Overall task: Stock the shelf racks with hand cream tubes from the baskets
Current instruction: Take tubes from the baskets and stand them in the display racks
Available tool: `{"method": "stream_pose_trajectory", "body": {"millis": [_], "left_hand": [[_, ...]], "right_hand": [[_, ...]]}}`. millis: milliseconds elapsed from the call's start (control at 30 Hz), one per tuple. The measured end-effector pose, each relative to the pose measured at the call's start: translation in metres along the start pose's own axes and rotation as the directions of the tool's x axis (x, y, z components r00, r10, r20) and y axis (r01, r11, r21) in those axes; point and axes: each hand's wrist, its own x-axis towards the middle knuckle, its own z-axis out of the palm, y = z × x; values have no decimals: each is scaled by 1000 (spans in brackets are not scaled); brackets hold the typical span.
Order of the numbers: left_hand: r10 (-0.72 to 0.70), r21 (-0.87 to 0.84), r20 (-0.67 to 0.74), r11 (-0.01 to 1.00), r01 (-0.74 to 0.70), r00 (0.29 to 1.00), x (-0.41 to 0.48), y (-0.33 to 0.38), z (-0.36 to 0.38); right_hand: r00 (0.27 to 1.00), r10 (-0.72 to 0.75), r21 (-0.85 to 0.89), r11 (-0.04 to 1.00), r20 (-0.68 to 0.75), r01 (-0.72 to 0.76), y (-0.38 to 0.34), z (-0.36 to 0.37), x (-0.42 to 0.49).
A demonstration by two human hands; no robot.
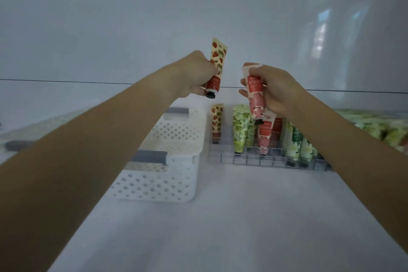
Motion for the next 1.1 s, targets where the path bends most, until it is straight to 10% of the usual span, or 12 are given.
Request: {"method": "stream_pose_trajectory", "body": {"millis": [267,533,767,1100], "left_hand": [[-94,-235,-204,971,45,974,-14,-24,89],[-14,-123,-386,992,-36,922,-9,-63,130],[90,-73,-330,990,-121,940,-18,-90,124],[130,57,-299,991,-118,946,-21,-97,118]], "right_hand": [[993,-119,-401,909,6,112,1,-44,-12],[990,-98,-852,505,104,140,-16,-65,-8],[988,-85,-959,243,130,147,-9,-78,3],[989,-48,-969,200,141,147,-9,-84,8]]}}
